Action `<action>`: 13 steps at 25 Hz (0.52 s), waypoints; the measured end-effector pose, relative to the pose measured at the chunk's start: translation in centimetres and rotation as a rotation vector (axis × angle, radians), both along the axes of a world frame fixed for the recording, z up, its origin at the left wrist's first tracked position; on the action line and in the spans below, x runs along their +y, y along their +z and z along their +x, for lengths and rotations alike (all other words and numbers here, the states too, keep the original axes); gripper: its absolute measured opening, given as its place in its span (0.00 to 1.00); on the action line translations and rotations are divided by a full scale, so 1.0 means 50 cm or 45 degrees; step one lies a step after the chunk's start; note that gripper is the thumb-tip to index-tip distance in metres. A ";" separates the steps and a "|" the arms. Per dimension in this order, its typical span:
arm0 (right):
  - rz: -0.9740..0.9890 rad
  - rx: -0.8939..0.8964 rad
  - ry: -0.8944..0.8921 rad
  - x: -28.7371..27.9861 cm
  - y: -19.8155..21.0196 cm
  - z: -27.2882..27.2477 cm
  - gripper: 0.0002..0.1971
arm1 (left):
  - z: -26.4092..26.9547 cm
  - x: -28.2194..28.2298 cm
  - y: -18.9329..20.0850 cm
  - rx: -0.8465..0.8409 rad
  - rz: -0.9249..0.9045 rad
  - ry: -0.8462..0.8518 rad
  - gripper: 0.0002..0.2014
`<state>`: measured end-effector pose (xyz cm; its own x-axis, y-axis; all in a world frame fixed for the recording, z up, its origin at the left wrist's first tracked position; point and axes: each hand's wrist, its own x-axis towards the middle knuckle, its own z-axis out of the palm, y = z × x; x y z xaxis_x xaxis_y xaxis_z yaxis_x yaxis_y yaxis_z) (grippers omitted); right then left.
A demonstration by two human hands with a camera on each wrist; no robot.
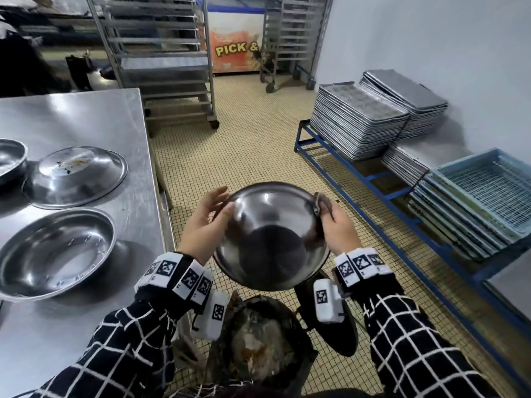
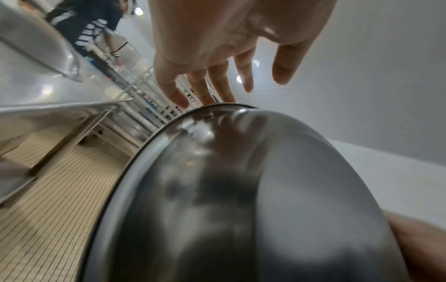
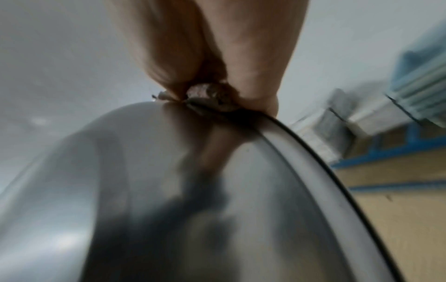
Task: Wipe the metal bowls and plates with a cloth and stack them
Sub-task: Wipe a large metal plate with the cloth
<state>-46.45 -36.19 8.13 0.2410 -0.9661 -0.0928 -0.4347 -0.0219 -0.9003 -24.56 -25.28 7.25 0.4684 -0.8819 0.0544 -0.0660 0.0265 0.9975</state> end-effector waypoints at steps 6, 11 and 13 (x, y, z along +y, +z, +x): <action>-0.445 0.410 0.449 -0.030 0.026 0.022 0.16 | -0.023 -0.009 0.016 -0.232 0.175 -0.138 0.05; -0.867 0.273 0.178 0.011 -0.010 0.065 0.20 | -0.028 -0.021 0.006 -0.267 0.197 -0.019 0.10; -0.929 0.390 0.225 0.043 -0.042 0.081 0.24 | -0.034 -0.028 0.017 -0.141 0.207 0.034 0.10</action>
